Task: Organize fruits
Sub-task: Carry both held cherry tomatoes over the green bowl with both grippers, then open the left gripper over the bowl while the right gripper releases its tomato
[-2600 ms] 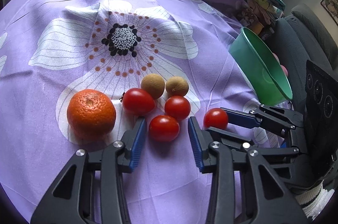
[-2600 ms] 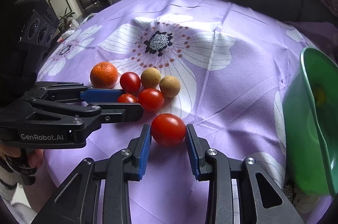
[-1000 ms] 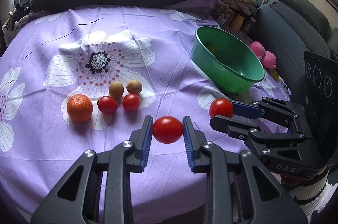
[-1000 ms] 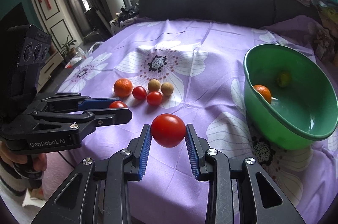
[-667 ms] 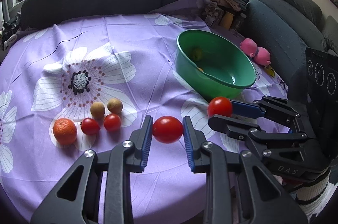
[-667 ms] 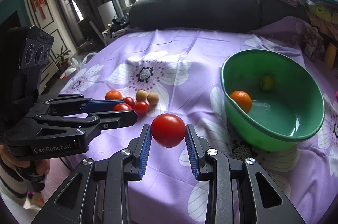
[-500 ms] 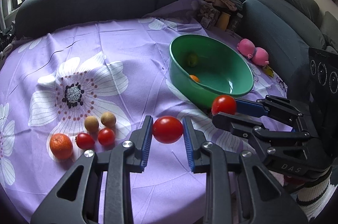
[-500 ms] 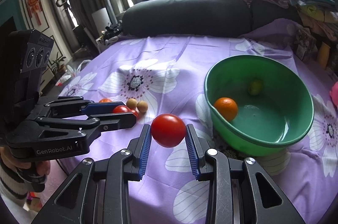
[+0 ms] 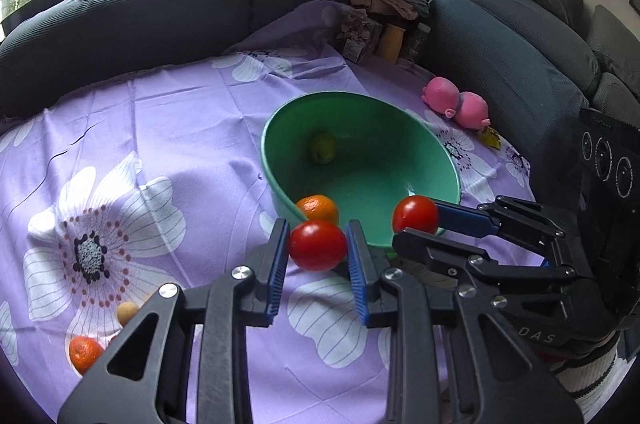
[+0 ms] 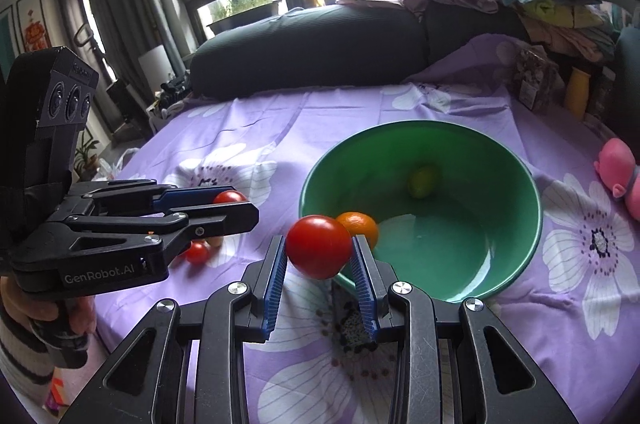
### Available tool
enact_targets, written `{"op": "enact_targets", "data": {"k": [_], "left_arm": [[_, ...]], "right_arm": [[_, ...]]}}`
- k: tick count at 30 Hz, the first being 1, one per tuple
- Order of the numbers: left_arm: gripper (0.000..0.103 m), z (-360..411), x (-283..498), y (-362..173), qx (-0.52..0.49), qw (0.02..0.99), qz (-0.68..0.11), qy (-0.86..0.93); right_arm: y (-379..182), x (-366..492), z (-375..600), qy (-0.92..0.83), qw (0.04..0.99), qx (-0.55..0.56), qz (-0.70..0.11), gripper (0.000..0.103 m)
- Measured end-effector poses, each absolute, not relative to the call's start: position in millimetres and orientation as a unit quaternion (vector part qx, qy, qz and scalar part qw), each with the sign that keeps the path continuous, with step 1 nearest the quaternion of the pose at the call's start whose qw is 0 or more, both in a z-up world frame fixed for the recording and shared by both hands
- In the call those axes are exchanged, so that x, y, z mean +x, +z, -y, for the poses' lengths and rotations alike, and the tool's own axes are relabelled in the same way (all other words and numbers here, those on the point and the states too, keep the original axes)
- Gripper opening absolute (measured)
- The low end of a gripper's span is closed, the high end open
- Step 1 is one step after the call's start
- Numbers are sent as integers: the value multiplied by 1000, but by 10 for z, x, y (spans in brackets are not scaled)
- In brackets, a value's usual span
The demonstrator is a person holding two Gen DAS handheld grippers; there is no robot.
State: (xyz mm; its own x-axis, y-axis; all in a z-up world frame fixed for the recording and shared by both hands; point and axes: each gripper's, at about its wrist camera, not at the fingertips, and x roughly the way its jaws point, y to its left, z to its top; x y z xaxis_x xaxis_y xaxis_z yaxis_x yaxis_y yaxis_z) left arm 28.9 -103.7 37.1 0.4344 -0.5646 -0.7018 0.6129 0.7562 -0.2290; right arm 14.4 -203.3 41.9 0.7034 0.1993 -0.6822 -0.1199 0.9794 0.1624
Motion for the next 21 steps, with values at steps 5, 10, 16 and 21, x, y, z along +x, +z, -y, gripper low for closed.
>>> {"op": "enact_targets", "data": {"k": [5,10,16,21], "left_arm": [[28,1261,408,305,35,837,-409,-361],[28,1420,498,190,43,829,-421,-365],[28,1507,549,86,51,824,-431,-363],[28,1503,549,78,54,827,-430,-358]], "right_arm": [[376,173,2195,65,921,61,-378,35],[325,200,2311,45,920,62,-383,35],[269,210,2399,37,918,64,-390,35],[227,236,2403,36,915,62,-397,35]]}}
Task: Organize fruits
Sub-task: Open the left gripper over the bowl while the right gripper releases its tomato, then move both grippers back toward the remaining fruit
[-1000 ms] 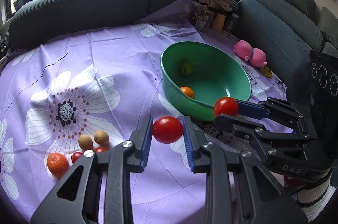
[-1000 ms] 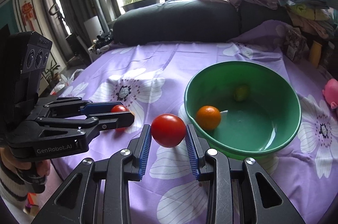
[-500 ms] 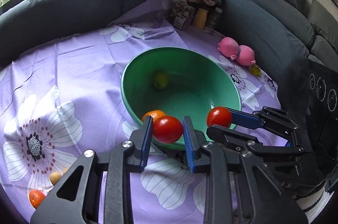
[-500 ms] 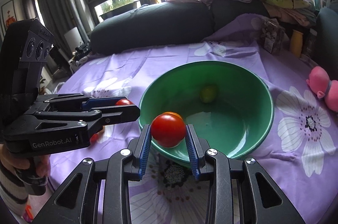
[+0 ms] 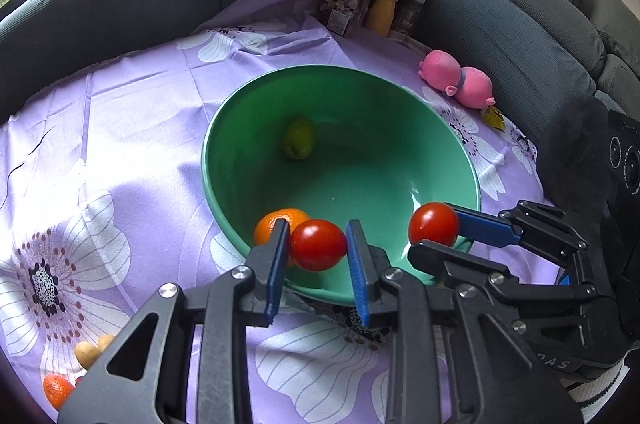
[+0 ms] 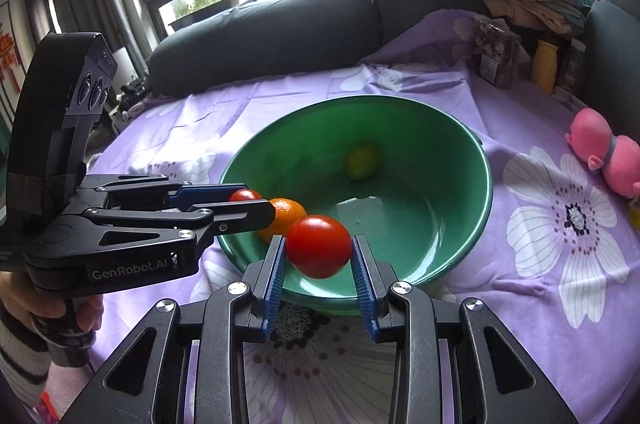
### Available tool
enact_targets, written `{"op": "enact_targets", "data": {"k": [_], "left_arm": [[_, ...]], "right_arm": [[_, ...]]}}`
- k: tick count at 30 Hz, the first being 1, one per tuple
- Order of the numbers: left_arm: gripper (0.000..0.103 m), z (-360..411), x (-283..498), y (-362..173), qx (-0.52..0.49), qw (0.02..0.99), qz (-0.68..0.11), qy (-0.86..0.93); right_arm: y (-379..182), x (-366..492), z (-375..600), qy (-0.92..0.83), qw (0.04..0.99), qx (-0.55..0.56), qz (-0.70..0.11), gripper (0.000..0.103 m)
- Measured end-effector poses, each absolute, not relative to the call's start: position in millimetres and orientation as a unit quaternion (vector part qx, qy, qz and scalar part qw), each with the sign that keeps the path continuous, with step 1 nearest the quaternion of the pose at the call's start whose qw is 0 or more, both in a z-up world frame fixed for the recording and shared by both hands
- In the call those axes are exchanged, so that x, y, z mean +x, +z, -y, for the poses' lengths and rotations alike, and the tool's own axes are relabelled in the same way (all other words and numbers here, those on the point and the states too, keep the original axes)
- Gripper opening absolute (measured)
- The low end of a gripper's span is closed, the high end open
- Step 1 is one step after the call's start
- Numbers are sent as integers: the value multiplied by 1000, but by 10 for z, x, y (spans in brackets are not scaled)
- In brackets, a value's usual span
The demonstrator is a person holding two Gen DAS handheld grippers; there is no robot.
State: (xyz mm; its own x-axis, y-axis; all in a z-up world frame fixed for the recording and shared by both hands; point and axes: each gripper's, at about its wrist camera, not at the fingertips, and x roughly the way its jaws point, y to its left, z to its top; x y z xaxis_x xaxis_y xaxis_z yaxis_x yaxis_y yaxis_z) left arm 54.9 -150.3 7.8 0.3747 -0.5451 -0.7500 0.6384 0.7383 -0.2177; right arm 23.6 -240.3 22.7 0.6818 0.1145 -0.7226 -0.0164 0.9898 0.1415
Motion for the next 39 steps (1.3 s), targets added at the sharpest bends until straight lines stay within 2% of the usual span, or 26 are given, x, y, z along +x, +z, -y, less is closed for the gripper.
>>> {"op": "enact_targets", "data": {"k": [8,10,14,16,17,39], "left_arm": [[31,1507,527,67,56,828,-429,-356],[46,1498,503,86,56,827,-428,-359],[55,1453,426,169,54,834,-416,-359],[70,1383,381,211,56,841,-411,-346],[71,1333,359,229,55,845,-408,-341],[73,-304,-291,65,-42,867,-454,-201]], "right_arm": [[222,230,2415,26,913,71,-402,35],[239,212,2436,22,913,78,-400,35],[268,168,2482,10,913,85,-399,35],[294,132,2499,6,914,89,-396,35],[306,111,2507,5,914,91,-395,35],[351,-173,1980,72,907,71,-408,35]]}}
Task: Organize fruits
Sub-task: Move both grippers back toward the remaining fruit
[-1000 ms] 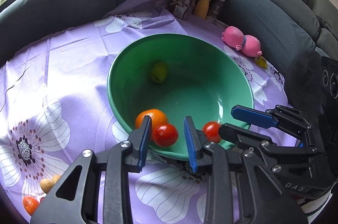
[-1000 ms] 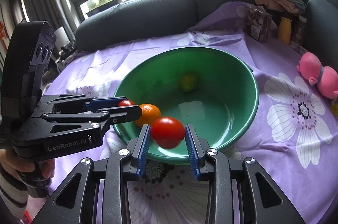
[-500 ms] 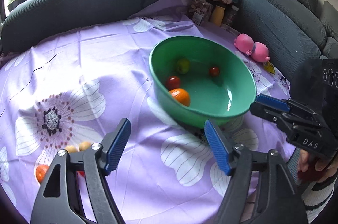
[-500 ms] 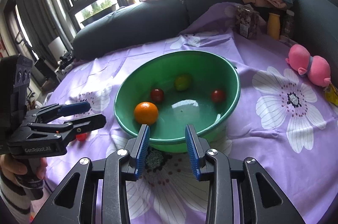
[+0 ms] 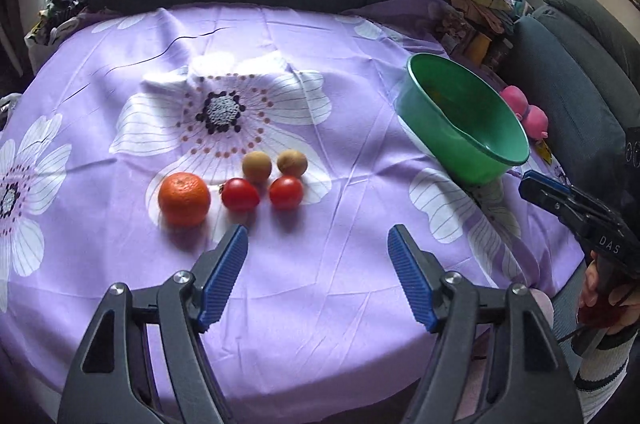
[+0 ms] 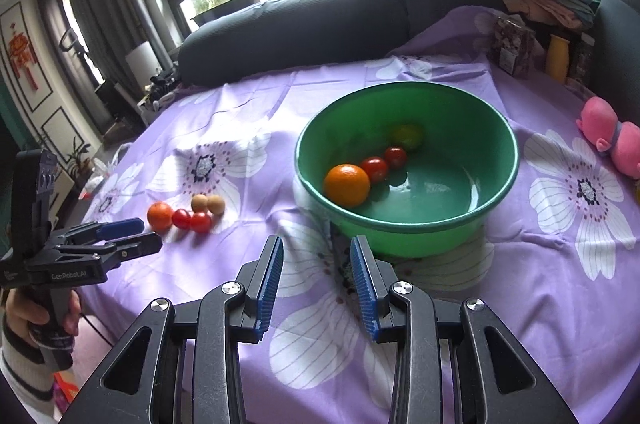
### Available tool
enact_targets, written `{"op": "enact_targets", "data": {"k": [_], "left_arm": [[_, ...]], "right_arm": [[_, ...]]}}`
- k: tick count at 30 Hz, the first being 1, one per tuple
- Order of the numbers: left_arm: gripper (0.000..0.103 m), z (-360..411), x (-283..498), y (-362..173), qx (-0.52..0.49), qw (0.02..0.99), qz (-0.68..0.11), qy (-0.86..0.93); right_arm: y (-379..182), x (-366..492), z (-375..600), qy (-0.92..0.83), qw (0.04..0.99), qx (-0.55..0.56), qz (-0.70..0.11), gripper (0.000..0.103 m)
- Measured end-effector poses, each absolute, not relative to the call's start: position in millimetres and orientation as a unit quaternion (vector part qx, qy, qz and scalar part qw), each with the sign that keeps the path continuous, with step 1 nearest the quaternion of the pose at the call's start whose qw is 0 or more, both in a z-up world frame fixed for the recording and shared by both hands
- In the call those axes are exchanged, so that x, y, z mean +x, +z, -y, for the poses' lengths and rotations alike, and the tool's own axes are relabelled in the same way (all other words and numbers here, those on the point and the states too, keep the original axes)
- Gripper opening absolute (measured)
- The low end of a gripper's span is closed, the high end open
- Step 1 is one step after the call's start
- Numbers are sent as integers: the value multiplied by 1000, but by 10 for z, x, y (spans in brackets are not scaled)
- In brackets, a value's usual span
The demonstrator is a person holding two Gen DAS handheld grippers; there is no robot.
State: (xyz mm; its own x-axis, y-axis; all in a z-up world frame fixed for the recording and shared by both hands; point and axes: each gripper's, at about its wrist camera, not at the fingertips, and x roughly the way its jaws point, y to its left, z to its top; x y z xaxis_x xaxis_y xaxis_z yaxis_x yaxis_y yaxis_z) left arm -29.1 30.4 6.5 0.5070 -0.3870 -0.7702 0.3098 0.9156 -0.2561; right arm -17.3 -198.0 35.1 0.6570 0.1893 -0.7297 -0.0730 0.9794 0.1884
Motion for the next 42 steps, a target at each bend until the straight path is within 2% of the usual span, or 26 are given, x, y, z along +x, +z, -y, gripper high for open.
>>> {"op": "enact_targets", "data": {"k": [18,42], "left_arm": [[73,-701,-426,-138,-93,864,-459,-188],[72,-789,-44,-335,-114,851,-475,-195]], "right_arm": [[52,-159,1059,155,873,17,-462,35],[-147,212,703,175,851,-10,-496,36]]}}
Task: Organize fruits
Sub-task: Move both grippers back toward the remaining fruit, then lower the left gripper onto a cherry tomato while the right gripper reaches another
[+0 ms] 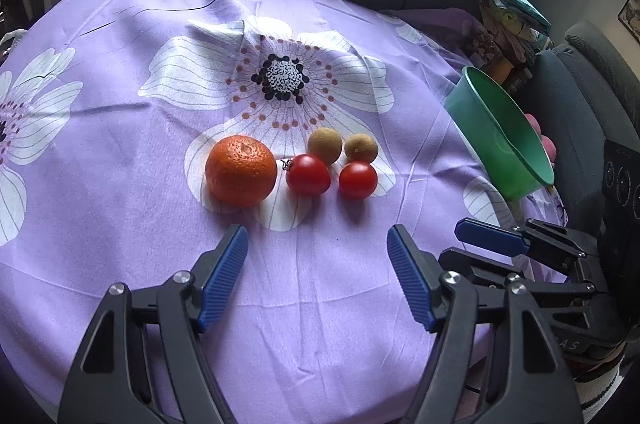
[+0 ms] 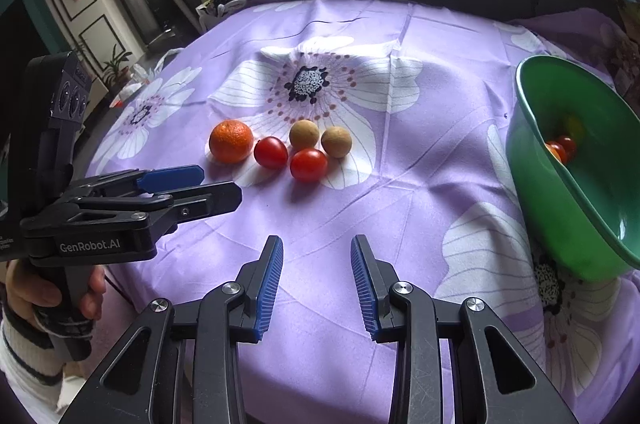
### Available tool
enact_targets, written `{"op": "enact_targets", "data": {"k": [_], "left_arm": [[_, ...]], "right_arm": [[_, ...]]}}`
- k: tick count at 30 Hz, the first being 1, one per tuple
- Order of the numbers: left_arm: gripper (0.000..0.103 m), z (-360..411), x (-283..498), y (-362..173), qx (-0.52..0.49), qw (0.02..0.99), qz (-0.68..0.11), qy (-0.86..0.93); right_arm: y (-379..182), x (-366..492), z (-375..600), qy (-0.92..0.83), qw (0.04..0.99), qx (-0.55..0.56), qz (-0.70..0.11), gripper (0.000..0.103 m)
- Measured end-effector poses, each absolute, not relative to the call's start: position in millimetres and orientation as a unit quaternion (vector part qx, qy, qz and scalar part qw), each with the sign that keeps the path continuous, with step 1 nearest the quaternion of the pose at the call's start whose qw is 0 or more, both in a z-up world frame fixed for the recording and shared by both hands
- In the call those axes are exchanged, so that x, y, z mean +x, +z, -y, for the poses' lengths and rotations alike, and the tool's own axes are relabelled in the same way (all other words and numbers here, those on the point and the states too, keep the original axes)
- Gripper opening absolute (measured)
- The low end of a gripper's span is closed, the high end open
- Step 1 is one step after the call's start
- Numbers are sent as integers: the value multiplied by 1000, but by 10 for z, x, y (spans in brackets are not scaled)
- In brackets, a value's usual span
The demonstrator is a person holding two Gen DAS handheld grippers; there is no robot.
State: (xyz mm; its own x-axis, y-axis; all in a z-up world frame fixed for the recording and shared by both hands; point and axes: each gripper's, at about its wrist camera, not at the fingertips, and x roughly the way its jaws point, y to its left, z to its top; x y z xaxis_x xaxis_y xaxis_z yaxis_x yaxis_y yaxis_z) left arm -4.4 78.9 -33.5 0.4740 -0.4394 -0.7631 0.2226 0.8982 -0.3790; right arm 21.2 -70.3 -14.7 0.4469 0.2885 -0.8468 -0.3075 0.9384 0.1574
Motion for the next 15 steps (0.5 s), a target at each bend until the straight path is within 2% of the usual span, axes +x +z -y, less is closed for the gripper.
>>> {"op": "enact_targets", "data": {"k": [5,7,15], "left_arm": [[71,-755,29,-364,-114,845,-479,-207],[67,-742,64,-372,-115,843,-480,-214],[61,-699,213,-425,-119,833,-489,-229]], "right_arm": [[-184,310,670,179,847,-14,-500,36],[-193,347,661,181,846,-16,-501,36],[-278,462,631,187,839,-25,-510,36]]}}
